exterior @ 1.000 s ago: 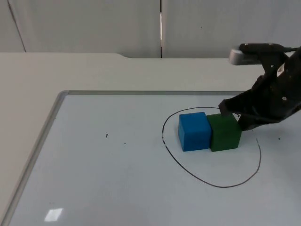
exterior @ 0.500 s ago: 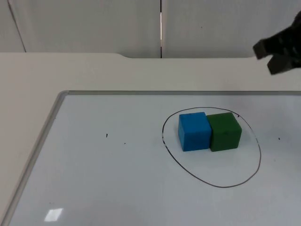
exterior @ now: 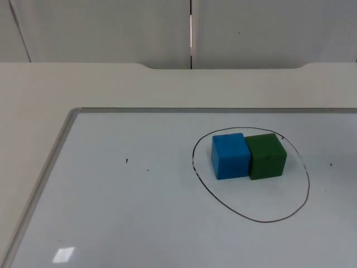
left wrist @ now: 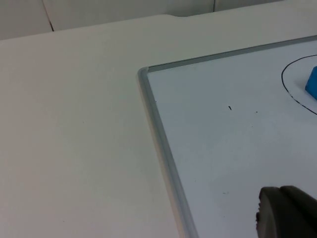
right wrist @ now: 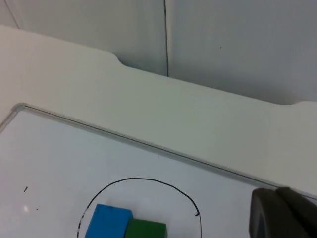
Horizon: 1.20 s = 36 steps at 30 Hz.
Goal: Push the two cubes into the marked area.
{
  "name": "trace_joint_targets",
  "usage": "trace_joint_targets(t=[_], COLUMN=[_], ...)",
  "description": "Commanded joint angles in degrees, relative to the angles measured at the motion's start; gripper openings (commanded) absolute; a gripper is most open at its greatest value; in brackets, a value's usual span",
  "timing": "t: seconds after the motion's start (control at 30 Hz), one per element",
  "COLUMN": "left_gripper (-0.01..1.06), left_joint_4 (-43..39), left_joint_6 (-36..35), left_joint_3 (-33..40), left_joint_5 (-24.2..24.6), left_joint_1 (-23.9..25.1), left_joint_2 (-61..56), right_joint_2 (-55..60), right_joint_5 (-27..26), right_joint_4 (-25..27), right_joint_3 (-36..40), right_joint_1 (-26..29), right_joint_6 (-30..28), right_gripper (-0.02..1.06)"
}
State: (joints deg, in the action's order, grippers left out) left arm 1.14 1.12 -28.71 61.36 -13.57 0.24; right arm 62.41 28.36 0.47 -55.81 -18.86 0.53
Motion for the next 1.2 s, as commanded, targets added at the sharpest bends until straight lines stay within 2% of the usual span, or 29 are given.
trace_joint_targets(t=[0.0, 0.33, 0.47, 0.77, 1.17], left_gripper=[0.0, 0.0, 0.0, 0.0, 0.0], left_joint_4=[-0.1, -0.1, -0.1, -0.1, -0.1], left_joint_6=[-0.3, -0.3, -0.3, -0.3, -0.3], left_joint_3=[0.4, 0.4, 0.4, 0.4, 0.4], left_joint_5=[0.1, 0.1, 0.1, 0.1, 0.1], left_joint_1=[0.3, 0.3, 0.3, 0.3, 0.3], left_joint_2=[-0.2, -0.2, -0.2, -0.2, -0.2], right_joint_2=[-3.3, -22.3, -31.1, -44.1, -54.2], right_joint_5=[0.3, 1.6, 5.3, 13.1, 25.9], right_joint_4=[-0.5, -0.1, -0.5, -0.1, -0.1], right_joint_3=[2.0, 14.2, 18.9, 23.1, 23.3], right_joint_1=[0.3, 0.3, 0.3, 0.3, 0.3], right_joint_6=[-0.1, -0.1, -0.1, -0.1, 0.0], right_gripper=[0.0, 0.0, 0.0, 0.0, 0.0])
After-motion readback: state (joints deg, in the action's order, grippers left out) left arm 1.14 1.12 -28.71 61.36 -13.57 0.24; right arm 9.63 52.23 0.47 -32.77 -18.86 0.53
